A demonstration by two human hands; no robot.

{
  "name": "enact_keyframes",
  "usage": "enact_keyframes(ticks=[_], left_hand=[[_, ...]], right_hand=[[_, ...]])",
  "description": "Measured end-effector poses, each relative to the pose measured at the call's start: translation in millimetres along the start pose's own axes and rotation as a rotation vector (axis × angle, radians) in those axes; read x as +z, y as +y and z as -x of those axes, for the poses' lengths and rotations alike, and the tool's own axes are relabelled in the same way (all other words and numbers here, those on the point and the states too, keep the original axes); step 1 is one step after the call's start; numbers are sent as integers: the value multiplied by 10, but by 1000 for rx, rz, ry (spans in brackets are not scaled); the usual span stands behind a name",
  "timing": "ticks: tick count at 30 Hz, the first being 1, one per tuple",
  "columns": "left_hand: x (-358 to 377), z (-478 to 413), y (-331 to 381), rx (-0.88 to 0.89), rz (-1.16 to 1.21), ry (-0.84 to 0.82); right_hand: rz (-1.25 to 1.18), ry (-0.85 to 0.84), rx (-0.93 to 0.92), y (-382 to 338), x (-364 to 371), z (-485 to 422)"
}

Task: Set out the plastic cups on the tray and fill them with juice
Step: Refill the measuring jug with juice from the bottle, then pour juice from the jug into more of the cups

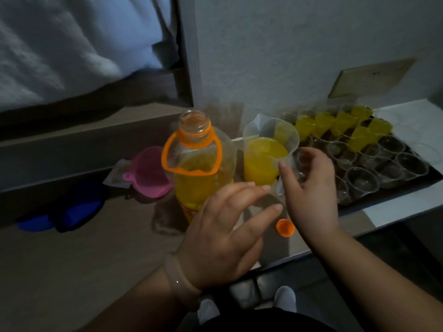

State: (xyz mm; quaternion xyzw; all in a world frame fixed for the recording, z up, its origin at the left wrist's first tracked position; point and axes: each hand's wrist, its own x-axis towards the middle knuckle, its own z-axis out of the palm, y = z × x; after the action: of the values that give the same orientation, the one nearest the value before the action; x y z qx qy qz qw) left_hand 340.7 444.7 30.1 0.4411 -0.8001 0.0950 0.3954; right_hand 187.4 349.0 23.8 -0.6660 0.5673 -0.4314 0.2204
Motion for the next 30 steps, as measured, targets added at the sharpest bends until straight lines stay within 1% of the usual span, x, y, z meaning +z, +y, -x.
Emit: enact_keyframes(ticks=[2, 4, 8, 10, 12, 14, 15, 19, 23, 28, 30], left_hand=[[154, -92, 23, -68, -1, -36], [278, -180, 33, -121, 1, -43], [432, -310, 51, -189, -2, -20], [493, -366, 59, -215, -26, -4], [552, -423, 68, -242, -50, 15], [605, -482, 80, -272, -72, 37], [628, -513, 89, -287, -85, 49], [706, -632, 128, -346, -137, 101], [759, -727, 168, -389, -189, 139], [753, -875, 222, -387, -198, 210], [746, -941, 216, -375, -183, 222]], right_hand=[[-54, -98, 134, 54, 15, -82], [-58, -197, 227, 115, 41, -175], [-74, -296, 305, 234, 77, -366], [-97, -393, 333, 271, 88, -438], [-257, -465, 361, 279, 106, -455], [-422, -472, 351, 284, 138, -436], [-455, -466, 331, 293, 148, -435], [-502, -412, 293, 362, 161, -520], [-536, -434, 255, 443, 61, -603], [-614, -402, 196, 332, -158, -779], [-684, -389, 216, 275, -245, -870]])
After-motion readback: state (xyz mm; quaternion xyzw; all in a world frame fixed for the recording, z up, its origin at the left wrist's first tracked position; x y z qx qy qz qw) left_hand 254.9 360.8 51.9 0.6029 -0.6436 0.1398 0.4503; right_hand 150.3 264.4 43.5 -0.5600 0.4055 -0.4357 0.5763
